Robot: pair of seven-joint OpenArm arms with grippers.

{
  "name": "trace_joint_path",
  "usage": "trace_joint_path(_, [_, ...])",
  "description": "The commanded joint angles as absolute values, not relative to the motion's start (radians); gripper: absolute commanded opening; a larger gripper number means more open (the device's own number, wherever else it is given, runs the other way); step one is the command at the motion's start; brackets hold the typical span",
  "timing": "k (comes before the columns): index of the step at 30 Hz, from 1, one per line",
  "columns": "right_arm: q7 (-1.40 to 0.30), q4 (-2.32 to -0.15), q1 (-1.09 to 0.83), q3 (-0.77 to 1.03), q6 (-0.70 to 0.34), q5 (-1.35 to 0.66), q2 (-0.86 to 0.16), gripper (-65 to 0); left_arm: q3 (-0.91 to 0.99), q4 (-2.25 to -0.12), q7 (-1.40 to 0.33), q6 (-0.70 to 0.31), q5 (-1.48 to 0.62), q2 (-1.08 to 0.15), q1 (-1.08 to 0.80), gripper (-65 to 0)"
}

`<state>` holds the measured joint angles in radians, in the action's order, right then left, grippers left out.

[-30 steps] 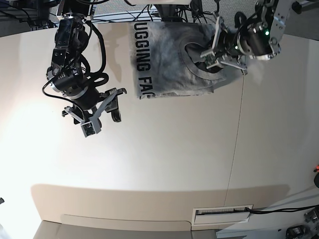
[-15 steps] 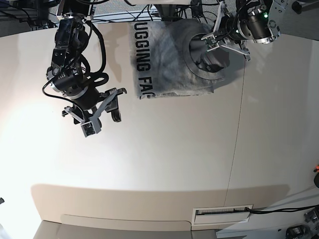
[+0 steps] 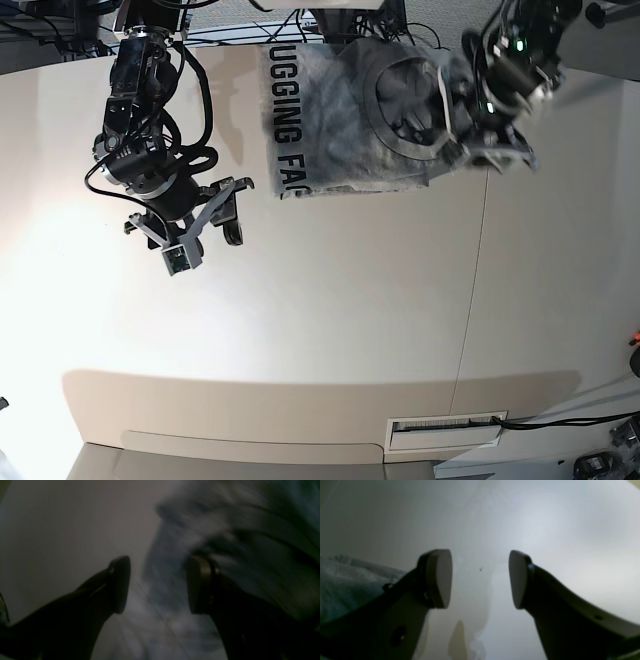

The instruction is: Fold the T-shirt properly

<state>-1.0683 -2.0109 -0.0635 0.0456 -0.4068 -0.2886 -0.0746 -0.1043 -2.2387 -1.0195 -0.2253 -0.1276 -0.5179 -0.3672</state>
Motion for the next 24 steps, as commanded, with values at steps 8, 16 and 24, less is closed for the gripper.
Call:
trace_joint_path(8, [-1.039,-2.027,-0.051,0.047,-0.403,-0.298,-0.078,-29.6,0.192,-1.904,-1.061,-0.4,-0.603,-0.437,-0.238,-31.2])
trace_joint_path(16, [-1.039,-2.027,-0.051,0.047,-0.403,-0.298,-0.077,-29.6,0.501,-1.754,-1.326,-0.604,-1.192,-0.41,-0.211,-31.2])
trace_joint_path(24, [-1.039,-2.027,-0.051,0.047,-0.403,-0.298,-0.077,-29.6,0.492,-1.573,-1.349,-0.643,-1.311,-0.41,-0.21,-33.4])
